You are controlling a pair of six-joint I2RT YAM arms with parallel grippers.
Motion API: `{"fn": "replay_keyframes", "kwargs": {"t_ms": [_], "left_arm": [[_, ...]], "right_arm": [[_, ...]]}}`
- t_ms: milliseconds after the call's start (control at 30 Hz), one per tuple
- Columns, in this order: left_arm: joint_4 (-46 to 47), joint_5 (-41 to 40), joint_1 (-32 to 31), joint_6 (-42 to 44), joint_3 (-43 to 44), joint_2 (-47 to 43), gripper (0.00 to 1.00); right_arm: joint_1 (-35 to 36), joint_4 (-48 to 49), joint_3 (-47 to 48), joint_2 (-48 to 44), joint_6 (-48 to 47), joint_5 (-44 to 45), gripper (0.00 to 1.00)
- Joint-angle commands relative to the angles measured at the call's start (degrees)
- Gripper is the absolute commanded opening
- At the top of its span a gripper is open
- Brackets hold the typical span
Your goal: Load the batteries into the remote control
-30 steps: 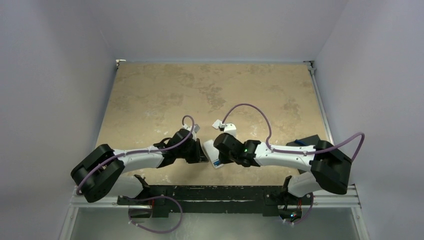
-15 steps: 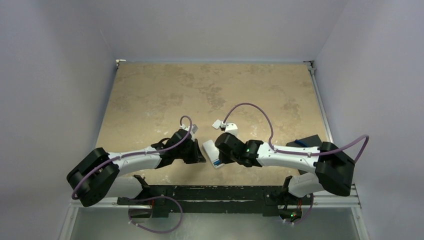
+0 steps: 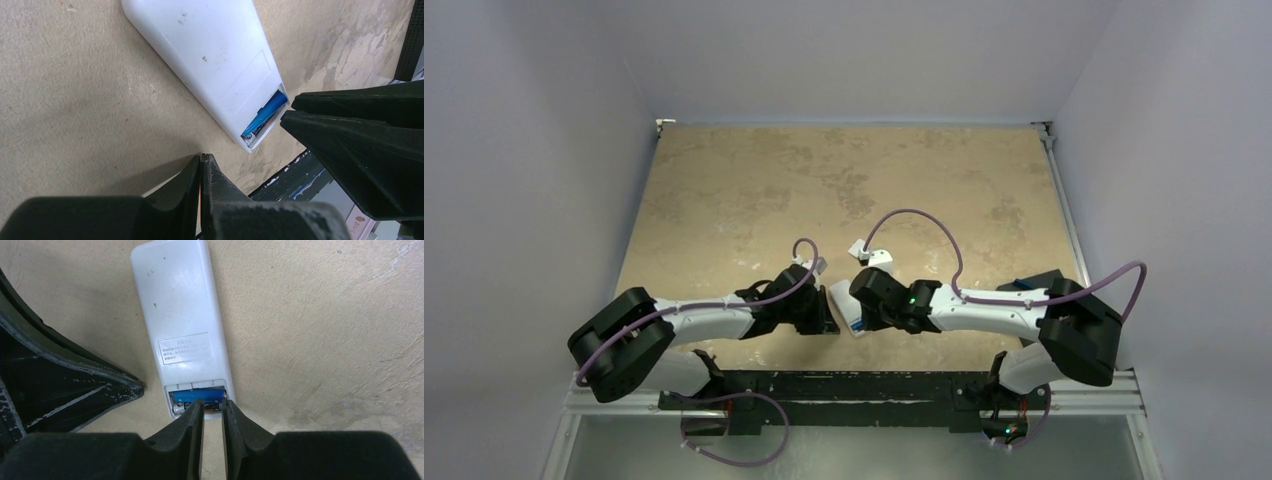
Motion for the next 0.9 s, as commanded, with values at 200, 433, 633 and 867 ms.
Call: {"fn": "replay_keyframes", "kwargs": {"t_ms": [200, 433, 633, 867], "left_arm": [[3.35, -0.08, -0.97, -0.80, 2.67, 2.55, 0.02], [3.23, -0.08, -1.20, -0.70, 3.42, 3.07, 0.02], [3.21, -0.17, -1.35, -0.81, 3.63, 3.08, 0.02], [3.20, -0.22, -1.47, -0.82, 4.10, 3.32, 0.02]], "right_arm": [[0.11, 1.46, 2.12, 0.80, -0.43, 0.60, 0.25], [0.11, 0.51, 2.31, 0.80, 0.00, 2.60, 0.25], [0.11, 0.52, 1.97, 0.76, 0.27, 2.93, 0.25], [0.11, 1.08, 1.54, 1.40, 0.30, 2.31, 0.24]]}}
